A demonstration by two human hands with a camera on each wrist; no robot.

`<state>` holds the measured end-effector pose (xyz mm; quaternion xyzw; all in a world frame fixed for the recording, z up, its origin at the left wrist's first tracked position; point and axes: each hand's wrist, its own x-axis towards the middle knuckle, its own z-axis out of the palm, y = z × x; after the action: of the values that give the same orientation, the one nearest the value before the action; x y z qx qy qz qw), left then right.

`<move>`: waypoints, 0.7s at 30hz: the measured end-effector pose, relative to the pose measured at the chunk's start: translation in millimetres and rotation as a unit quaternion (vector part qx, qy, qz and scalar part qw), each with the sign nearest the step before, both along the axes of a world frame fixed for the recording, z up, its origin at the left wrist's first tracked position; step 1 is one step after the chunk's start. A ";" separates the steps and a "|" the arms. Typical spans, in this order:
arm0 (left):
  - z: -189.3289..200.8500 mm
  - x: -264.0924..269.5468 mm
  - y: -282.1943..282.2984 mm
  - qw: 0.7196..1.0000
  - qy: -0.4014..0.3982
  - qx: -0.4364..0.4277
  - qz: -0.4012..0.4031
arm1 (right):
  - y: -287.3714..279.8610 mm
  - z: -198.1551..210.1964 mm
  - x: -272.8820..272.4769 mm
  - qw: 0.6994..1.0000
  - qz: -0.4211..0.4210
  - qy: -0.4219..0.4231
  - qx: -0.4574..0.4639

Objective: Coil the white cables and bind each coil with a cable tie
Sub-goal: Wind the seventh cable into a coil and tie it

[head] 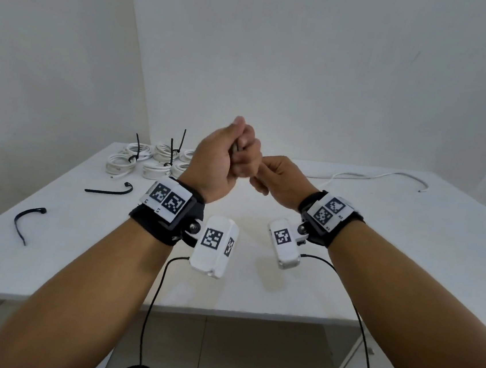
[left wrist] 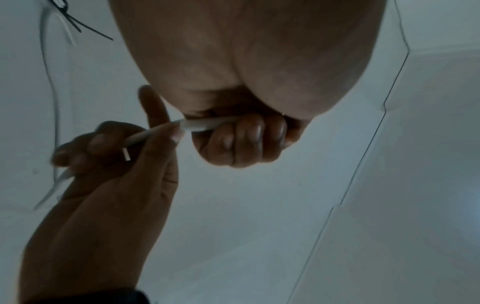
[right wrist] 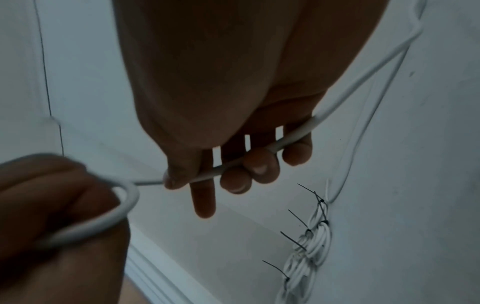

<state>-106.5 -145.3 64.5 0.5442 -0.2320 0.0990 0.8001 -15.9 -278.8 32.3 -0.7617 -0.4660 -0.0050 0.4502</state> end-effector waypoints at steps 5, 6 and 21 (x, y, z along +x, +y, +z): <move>-7.5 27.2 11.1 0.982 0.031 -0.022 0.182 | 8.0 -11.4 -7.0 0.990 -0.020 -0.039 -0.133; -13.7 32.8 13.1 0.977 0.037 -0.013 0.211 | 9.8 -12.4 -7.6 0.984 -0.028 -0.059 -0.165; -56.9 36.3 23.1 0.799 0.194 0.532 0.202 | 2.4 -15.4 -18.5 0.961 -0.005 -0.135 -0.240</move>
<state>-70.2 -122.2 7.5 0.9265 0.0269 0.0122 0.3752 -34.3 -276.4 16.9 -0.8419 -0.5060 0.0018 0.1874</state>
